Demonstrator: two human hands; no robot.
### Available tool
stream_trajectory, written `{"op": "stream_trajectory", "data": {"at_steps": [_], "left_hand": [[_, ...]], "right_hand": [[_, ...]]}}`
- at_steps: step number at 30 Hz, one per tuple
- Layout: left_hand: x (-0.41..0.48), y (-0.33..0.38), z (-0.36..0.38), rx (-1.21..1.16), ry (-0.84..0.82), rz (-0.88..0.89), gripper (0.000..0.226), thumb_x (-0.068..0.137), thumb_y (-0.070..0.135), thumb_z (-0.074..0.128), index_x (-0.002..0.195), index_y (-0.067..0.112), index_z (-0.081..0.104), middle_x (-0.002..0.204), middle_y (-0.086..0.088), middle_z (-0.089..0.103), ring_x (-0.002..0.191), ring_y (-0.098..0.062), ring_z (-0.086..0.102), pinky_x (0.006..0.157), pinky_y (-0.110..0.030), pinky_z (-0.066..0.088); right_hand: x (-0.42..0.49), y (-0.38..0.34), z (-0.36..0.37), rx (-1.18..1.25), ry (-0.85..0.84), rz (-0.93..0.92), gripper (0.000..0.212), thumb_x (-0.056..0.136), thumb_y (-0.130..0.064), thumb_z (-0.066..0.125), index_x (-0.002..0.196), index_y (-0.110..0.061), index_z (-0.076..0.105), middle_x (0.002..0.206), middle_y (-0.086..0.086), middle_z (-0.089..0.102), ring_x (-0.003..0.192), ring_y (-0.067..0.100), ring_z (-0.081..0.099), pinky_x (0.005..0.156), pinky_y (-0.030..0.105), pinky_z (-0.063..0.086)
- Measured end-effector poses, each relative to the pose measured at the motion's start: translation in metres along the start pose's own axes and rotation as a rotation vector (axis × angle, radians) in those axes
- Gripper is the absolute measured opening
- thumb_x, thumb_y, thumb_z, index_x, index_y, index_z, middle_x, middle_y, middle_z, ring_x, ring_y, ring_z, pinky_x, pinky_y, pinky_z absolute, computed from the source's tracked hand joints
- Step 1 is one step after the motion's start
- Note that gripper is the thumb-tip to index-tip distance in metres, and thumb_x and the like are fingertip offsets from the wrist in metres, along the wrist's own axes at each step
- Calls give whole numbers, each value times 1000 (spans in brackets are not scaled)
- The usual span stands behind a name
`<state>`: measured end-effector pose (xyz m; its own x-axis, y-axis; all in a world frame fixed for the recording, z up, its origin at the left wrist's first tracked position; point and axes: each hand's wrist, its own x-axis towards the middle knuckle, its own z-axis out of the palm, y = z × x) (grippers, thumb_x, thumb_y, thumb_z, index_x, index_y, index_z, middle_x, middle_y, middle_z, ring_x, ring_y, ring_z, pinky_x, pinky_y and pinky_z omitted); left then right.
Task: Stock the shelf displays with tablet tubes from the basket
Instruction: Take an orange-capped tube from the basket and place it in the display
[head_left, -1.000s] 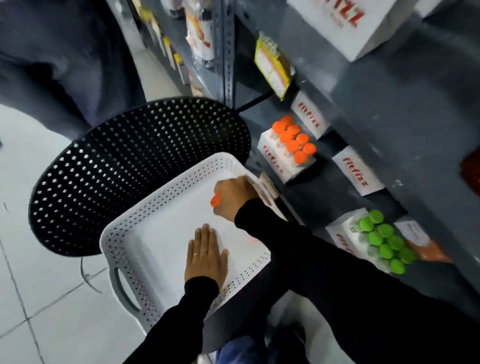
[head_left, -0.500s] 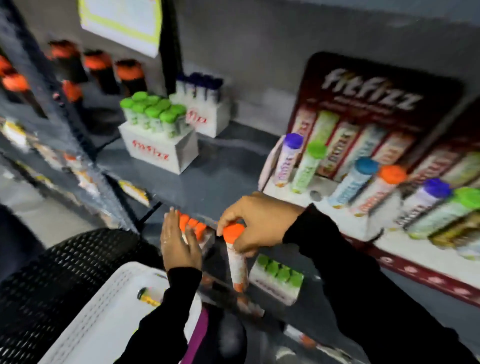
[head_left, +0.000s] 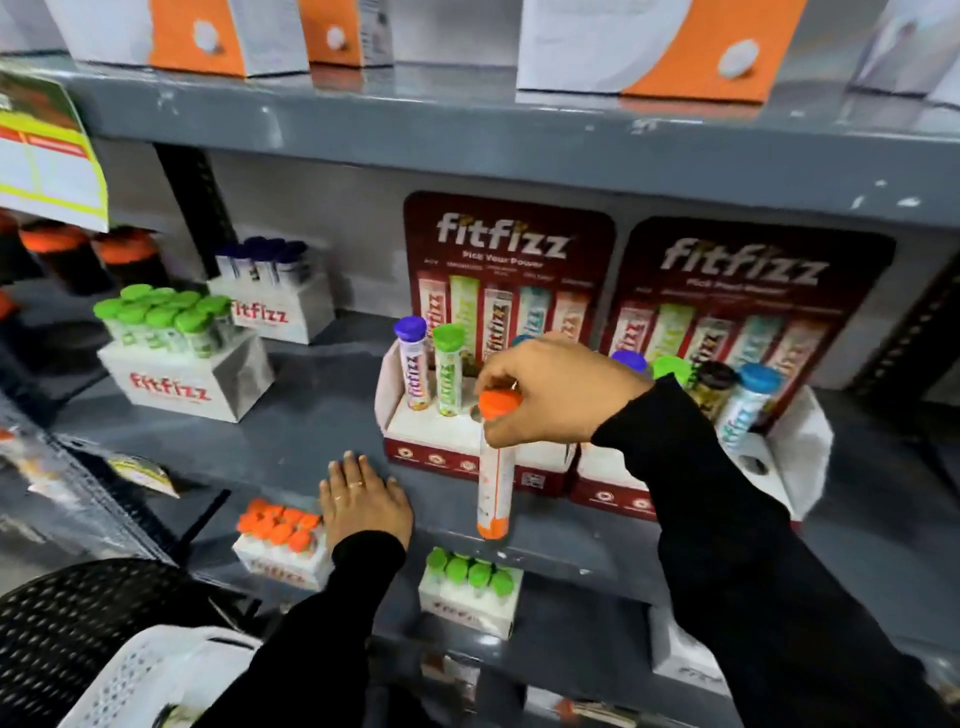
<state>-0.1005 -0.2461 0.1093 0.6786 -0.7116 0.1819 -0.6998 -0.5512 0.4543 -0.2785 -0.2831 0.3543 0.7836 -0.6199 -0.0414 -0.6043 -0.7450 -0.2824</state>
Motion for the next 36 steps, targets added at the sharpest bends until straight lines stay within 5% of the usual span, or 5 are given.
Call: {"op": "stream_trajectory", "data": {"at_steps": [14,18,24,29,36], "left_hand": [[-6,3,-7,103,-52,1,55,93,28,26,137,-3,32,149,-21,30,139,-37,21,115,-46,11],[-5,3,-8,116,-65,5,51,95,25,32,139,-1,30,151,-19,27,140,-36,19,116,-45,10],[-6,3,-9,139,-69,14,50,95,23,33,138,-1,31,150,-20,28,139,-36,20,116,-46,11],[-6,0,-6,133,-33,30,47,94,20,38,133,-5,38,145,-25,35,135,-42,26,113,-51,16],[-6,-5,-1,111,-4,45,46,90,18,38,124,-12,47,135,-33,44,126,-50,35,107,-59,24]], "right_hand": [[-26,28,1,-55,-22,7,8,81,-21,70,87,-16,71,68,-17,50,81,8,46,57,18,34],[-36,37,-4,-3,25,68,30,81,-16,71,110,-19,67,102,-6,60,92,8,47,75,24,38],[-63,57,-23,28,77,201,37,78,-10,73,115,-18,67,110,-3,66,81,3,55,55,5,42],[-86,83,-42,26,172,390,40,78,-9,75,115,-20,69,117,0,69,107,15,55,101,35,44],[-105,128,-48,14,330,670,36,88,0,56,119,-16,66,132,11,57,122,29,48,104,38,43]]}}
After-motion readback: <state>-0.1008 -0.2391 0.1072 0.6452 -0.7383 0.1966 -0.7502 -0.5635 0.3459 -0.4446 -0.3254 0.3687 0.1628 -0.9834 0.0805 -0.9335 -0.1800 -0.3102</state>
